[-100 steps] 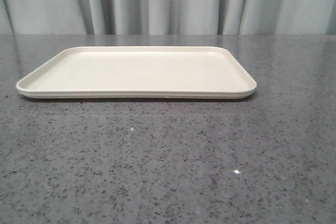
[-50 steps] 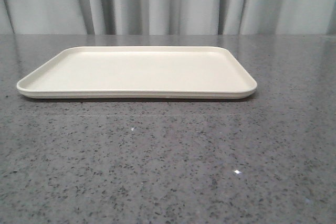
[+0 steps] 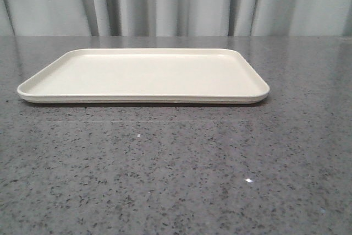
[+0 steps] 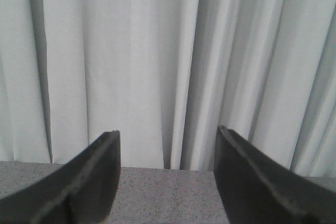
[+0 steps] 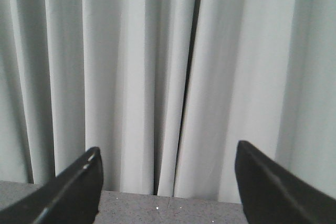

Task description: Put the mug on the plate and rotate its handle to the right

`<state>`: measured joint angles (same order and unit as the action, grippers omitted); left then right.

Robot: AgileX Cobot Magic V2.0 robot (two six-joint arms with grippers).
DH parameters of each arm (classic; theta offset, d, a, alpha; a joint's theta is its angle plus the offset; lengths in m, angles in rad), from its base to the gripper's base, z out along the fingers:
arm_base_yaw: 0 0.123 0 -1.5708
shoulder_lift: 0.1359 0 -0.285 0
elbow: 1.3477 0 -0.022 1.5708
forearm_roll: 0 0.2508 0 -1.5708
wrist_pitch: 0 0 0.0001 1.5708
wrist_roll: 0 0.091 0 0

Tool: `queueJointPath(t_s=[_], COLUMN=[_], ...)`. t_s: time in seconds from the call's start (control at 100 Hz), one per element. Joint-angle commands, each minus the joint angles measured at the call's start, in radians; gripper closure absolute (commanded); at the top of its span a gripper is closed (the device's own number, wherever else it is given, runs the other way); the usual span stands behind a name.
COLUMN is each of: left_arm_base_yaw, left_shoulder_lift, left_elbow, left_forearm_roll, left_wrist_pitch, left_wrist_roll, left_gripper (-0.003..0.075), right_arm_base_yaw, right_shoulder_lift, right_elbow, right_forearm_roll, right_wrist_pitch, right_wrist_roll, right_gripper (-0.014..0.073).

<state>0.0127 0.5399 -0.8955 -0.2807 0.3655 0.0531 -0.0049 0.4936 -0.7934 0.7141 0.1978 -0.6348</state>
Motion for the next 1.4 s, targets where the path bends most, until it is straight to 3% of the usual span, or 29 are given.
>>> queueJointPath(t_s=[0.0,0.34,0.59,1.0,1.39], left_arm_base_yaw=[0.002,0.002,0.002,0.002,0.002], left_shoulder_lift=[0.011,0.078,0.141,0.225,0.35], left_elbow=[-0.043,-0.204,-0.313,-0.314,-0.314], left_forearm_roll=[-0.005,0.065,0.304,0.479,0.531], left_wrist_pitch=[-0.049,0.103,0.309,0.563,0.711], left_wrist_roll=[-0.008,-0.008,-0.109,-0.158,-0.148], left_gripper=[0.0324,0.0334,0.0334,0.0334,0.0334], right_arm_base_yaw=[-0.007,-0.007,-0.007,-0.007,-0.007], right_shoulder_lift=[0.03,0.146,0.187,0.191,0.191], right_elbow=[-0.069,-0.232,-0.264,-0.264,-0.264], right_forearm_roll=[0.015,-0.079,-0.086,-0.086,-0.088], right_wrist_pitch=[-0.033,0.084,0.122,0.166,0.192], right_wrist_roll=[-0.004,-0.005,-0.005,-0.005,-0.005], right_gripper=[0.006,0.0066,0.0066,0.0066,0.0066])
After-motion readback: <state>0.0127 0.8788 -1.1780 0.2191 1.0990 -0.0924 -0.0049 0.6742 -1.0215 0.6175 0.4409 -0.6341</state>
